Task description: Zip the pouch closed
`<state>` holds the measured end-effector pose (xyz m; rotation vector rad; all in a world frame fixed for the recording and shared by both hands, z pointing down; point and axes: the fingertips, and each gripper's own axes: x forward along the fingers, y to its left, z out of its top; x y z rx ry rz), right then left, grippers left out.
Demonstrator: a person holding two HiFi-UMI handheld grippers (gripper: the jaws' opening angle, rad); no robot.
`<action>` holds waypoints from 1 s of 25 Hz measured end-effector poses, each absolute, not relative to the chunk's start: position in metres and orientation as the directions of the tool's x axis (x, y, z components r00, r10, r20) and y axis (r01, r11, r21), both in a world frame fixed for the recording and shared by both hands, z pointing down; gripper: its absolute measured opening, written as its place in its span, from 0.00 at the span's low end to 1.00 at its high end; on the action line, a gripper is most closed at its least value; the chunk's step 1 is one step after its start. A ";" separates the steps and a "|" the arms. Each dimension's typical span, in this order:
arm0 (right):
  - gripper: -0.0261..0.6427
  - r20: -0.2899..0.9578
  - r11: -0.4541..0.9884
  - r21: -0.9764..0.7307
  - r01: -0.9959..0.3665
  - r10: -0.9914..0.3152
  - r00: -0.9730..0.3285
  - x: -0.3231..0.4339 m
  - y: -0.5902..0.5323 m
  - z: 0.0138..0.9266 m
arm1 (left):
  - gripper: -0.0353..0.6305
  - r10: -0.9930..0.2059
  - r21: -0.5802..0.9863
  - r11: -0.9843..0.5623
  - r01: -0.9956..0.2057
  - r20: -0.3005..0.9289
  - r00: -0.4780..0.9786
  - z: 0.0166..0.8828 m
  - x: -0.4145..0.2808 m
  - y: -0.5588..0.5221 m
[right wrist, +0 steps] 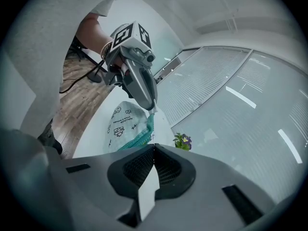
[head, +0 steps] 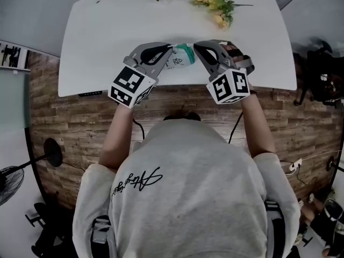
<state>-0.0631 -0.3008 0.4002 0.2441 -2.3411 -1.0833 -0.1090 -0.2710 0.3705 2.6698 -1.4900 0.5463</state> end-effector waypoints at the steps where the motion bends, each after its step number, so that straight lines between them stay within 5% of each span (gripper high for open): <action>1: 0.04 0.397 0.659 0.749 0.062 -0.372 -0.839 -0.064 -0.300 0.400 | 0.07 -0.818 -0.133 -0.539 -0.832 0.320 0.479 0.369 -0.110 -0.271; 25: 0.04 0.360 0.611 0.792 0.023 -0.436 -0.825 -0.054 -0.310 0.392 | 0.06 -0.879 -0.155 -0.446 -0.881 0.259 0.400 0.335 -0.137 -0.260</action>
